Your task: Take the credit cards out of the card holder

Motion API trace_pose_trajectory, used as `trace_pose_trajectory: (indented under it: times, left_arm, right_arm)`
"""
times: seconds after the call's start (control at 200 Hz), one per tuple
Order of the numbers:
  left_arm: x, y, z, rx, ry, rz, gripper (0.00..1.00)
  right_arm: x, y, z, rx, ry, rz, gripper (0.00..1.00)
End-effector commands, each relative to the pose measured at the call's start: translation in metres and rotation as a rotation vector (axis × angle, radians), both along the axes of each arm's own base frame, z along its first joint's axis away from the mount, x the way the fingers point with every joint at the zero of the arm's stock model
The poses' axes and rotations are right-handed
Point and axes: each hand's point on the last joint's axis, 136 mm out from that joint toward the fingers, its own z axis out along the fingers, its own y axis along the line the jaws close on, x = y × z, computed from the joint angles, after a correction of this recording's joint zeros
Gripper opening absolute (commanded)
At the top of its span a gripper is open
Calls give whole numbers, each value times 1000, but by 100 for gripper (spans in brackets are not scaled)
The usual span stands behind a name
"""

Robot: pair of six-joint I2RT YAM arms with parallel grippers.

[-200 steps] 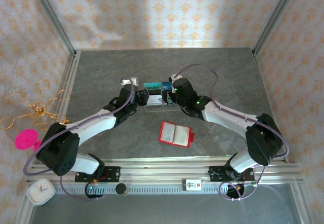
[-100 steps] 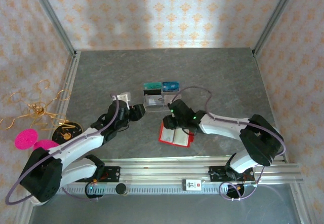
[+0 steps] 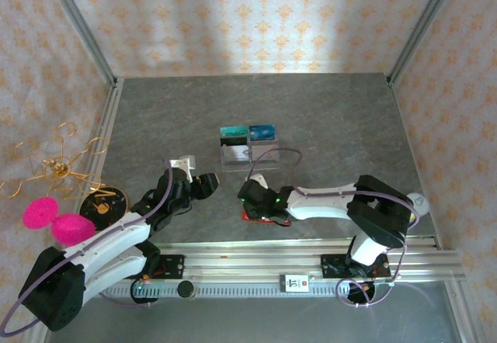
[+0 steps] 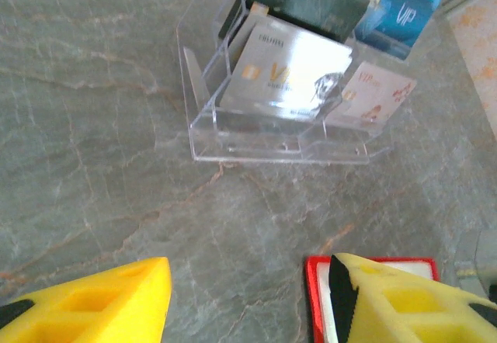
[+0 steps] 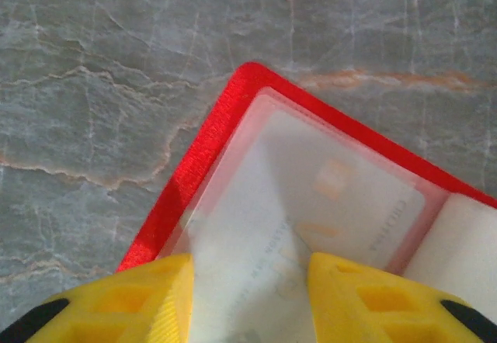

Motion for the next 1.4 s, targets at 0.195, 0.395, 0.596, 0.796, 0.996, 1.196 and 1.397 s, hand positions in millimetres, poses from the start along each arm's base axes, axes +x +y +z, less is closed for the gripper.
trace_pose_trajectory:
  times: [0.195,0.395,0.596,0.796,0.996,1.196,1.397]
  left_arm:
    - [-18,-16,-10,-63,26,-70,57]
    - [-32,-35,-13,-89,41,-140,57]
    - [-45,-55,-13,-154,54,-219,44]
    - [-50,-65,-17,-161,74,-256,26]
    - [-55,-59,-47,-79,186,-234,9]
    - [-61,-64,-61,-30,239,-274,7]
    - [-60,-85,-53,9,235,-336,9]
  right_arm:
    - [-4,-15,-27,-147,-2,-13,17]
    - [-4,24,13,86,-44,84,0]
    - [-10,55,38,279,-27,158,0]
    - [-12,58,31,301,-1,143,0]
    - [-12,56,36,333,-14,126,1]
    - [-8,51,43,354,-35,80,32]
    - [4,23,56,329,-109,-37,33]
